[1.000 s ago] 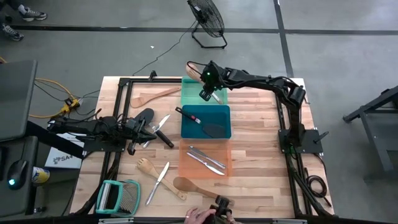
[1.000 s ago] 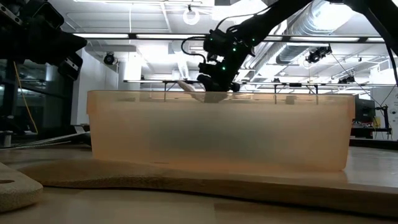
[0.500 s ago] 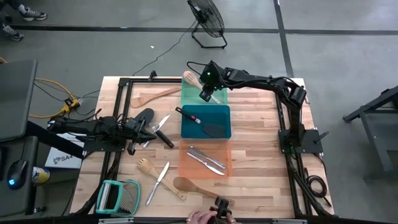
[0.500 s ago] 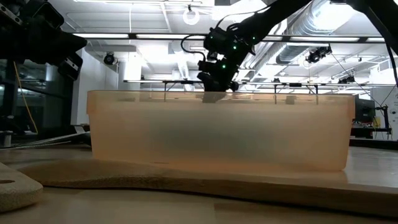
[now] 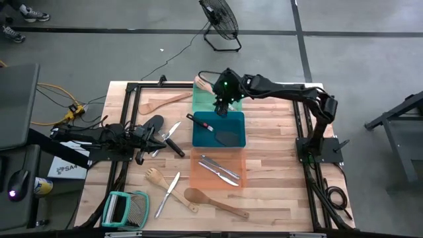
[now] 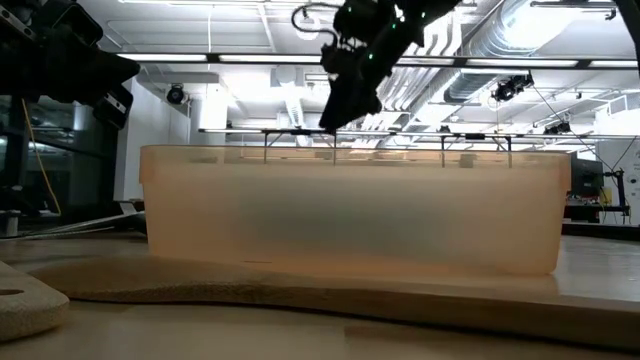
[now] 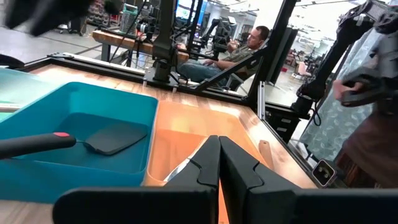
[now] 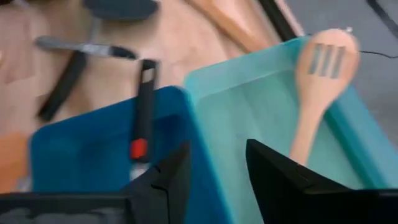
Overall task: Pick & Place Kitchen Items
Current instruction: Put the wooden serving spoon into the green bin
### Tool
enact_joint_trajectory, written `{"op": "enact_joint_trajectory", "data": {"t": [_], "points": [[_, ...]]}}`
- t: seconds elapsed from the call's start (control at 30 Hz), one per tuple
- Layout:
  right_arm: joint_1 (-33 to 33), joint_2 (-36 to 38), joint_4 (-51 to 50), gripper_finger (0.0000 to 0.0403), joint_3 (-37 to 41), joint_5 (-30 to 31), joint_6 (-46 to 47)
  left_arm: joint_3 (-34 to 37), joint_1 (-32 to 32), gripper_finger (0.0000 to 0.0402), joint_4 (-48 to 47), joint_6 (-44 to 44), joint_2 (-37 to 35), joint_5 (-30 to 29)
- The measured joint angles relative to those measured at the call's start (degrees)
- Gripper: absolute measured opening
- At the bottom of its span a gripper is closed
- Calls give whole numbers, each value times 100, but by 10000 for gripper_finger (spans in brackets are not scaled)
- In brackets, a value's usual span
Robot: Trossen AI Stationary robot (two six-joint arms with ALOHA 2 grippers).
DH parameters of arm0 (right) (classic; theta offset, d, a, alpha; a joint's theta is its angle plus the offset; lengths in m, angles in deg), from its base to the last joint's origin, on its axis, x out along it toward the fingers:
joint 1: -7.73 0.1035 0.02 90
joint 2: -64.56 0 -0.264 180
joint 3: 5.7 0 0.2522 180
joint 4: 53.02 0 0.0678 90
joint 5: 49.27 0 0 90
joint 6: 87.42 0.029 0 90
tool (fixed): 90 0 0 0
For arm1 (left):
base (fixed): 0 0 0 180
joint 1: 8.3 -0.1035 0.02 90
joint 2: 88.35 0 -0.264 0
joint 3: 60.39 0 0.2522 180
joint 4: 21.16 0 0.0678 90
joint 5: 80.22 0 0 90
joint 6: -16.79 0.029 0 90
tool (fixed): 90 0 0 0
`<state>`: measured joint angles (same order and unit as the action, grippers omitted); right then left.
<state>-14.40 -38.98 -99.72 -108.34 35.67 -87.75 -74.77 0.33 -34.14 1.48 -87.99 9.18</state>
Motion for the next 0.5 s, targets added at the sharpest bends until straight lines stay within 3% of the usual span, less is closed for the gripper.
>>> {"op": "enact_joint_trajectory", "data": {"t": [0.3,0.5], "points": [[1081,206,-908,248,9,-100,159,0,2,0,2,0,-1,0],[1834,301,-1369,274,9,-39,274,0,1,0,1,0,-2,0]]}}
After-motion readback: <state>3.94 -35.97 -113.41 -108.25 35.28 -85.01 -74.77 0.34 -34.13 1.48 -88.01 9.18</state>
